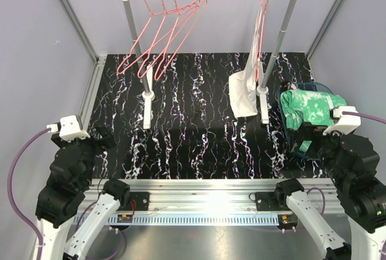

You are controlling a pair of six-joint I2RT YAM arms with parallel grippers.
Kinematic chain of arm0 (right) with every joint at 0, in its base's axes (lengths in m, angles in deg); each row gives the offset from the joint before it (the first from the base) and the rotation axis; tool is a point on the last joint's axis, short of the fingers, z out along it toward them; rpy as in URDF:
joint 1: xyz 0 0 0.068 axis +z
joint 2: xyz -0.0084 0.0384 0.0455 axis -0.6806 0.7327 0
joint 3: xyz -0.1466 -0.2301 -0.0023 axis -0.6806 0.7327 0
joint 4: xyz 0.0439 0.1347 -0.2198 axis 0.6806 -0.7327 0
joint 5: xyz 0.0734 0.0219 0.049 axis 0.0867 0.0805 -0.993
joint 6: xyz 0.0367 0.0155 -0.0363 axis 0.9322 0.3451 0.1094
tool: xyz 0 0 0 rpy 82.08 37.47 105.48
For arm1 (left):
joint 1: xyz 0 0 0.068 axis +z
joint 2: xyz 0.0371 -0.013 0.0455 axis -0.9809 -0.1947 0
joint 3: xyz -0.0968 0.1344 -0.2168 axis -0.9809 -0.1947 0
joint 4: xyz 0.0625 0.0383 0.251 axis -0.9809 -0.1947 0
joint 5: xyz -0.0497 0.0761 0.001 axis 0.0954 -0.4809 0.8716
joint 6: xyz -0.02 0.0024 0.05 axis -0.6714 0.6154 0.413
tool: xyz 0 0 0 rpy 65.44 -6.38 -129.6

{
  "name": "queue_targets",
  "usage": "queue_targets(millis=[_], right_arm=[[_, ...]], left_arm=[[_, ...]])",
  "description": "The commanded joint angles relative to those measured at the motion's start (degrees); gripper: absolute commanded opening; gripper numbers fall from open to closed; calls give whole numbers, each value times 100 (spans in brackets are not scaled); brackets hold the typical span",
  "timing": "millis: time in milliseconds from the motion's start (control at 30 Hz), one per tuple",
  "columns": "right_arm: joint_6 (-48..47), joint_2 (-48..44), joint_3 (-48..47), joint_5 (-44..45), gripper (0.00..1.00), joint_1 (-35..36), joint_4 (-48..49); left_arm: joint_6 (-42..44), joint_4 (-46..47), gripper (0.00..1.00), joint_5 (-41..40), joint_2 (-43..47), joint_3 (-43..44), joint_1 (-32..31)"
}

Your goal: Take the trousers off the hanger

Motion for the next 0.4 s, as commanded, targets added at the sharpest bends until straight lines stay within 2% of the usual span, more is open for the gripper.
queue_targets(millis=[0, 367], right_arm=[[-13, -36, 109, -34, 100, 42, 404], [-47, 78, 136, 221, 100, 42, 378]], left_arm=[[135, 372, 99, 112, -159, 94, 16], [144, 434, 99, 138, -247, 147, 16]])
